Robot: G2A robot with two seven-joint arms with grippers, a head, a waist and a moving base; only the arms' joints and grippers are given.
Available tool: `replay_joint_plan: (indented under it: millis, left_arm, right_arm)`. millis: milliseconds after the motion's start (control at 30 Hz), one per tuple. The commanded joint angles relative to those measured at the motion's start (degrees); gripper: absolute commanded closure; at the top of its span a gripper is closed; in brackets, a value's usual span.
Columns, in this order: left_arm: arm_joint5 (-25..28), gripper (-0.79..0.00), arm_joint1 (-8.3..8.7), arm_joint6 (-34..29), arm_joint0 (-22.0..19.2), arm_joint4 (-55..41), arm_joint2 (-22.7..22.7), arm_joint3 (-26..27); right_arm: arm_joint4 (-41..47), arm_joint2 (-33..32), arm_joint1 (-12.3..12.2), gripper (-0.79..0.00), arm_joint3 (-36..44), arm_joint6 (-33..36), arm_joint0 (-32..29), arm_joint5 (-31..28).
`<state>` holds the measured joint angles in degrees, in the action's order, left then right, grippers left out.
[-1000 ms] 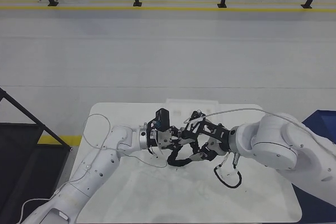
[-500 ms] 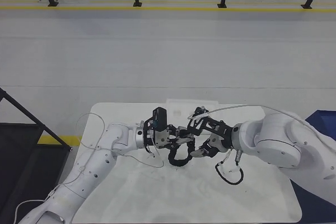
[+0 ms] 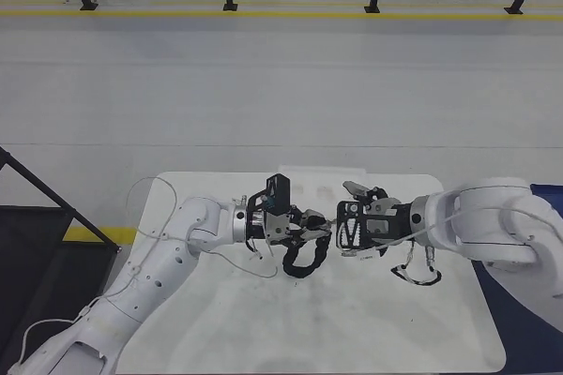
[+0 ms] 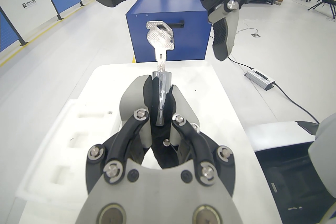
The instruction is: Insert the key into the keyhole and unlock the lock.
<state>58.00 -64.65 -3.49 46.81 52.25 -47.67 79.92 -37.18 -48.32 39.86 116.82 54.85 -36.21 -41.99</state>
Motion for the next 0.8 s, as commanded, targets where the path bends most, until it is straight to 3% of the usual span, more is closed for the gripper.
replay_joint_plan:
  millis: [0,133,167,233,533,633,767]
  left_arm:
    - [0.00,0.000,0.20,-1.11,-0.56,-0.89,0.45,0.29]
    - [0.00,0.000,0.65,-2.85,-1.25,-2.54,1.12,1.09]
    - [0.00,0.000,0.76,-3.20,-1.31,-2.97,1.30,1.21]
    - [0.00,0.000,0.96,-3.89,-1.41,-3.75,1.76,1.43]
    - [0.00,0.000,1.59,-5.16,-2.11,-6.35,3.45,1.66]
    - [0.00,0.000,1.76,-5.07,-2.16,-6.61,3.74,1.81]
    - [0.00,0.000,2.01,-4.94,-2.19,-6.79,4.04,2.13]
  right_arm:
    - [-1.25,-0.80,-0.33,-0.693,0.33,-0.79,-1.05,-1.04]
    - [-3.08,-2.90,-1.05,-0.514,1.64,-2.25,-3.36,-1.46]
    - [-3.50,-3.41,-1.23,-0.391,2.04,-2.37,-3.93,-1.43]
    - [-4.37,-4.32,-1.55,-0.302,2.96,-2.74,-4.97,-1.55]
    - [-6.91,-7.01,-2.33,-0.219,5.63,-4.56,-8.46,-1.52]
    - [-7.25,-7.62,-2.49,-0.154,5.72,-5.21,-9.40,-1.66]
    - [-7.40,-8.50,-2.65,-0.006,5.89,-6.59,-10.56,-1.84]
